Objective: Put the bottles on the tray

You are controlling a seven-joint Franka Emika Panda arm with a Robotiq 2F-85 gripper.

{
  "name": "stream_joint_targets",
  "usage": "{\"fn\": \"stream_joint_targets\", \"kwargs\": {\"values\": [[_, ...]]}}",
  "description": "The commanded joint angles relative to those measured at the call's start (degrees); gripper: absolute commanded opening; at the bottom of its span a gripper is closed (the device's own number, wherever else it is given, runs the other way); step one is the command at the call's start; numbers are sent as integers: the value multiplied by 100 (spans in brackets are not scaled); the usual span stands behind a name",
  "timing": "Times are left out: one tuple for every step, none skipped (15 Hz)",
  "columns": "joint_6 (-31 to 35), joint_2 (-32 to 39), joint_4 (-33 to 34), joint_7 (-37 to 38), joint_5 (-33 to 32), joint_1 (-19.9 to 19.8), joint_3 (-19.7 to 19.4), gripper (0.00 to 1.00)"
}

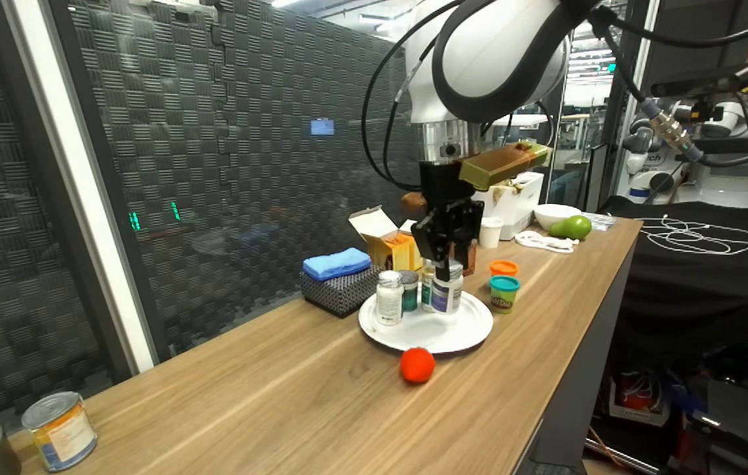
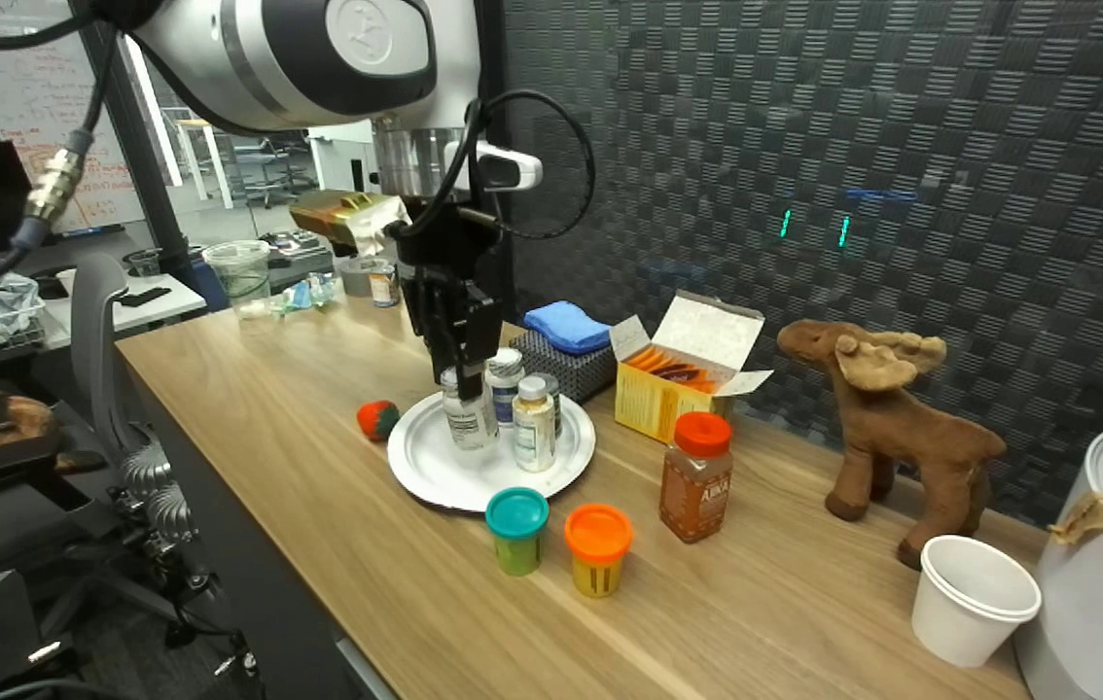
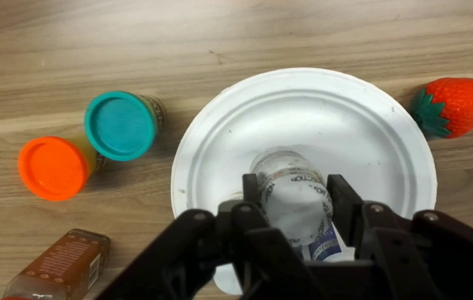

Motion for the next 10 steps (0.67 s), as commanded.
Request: {"fn": "stream_joint_targets", "kwargs": {"values": [[-62,148,196,-86,38,-61,-51,20],[-68,186,216,-91,46,-76,-64,20],[-70,222,240,-81,34,-86,-79,20],[-77,254,263,-81,35,-96,-94,20],[-80,284,283,-82,37,-107,-110,20],[-80,310,306,-96,54,-124,-123,20],[-80,337,332,-124,86,-141,-129,20],[-82,361,357,-192,156,-166,-122,20],[-78,388,384,-230,191,-183,-122,20],[-93,411,409,-313,252,-205,-110,20]]}}
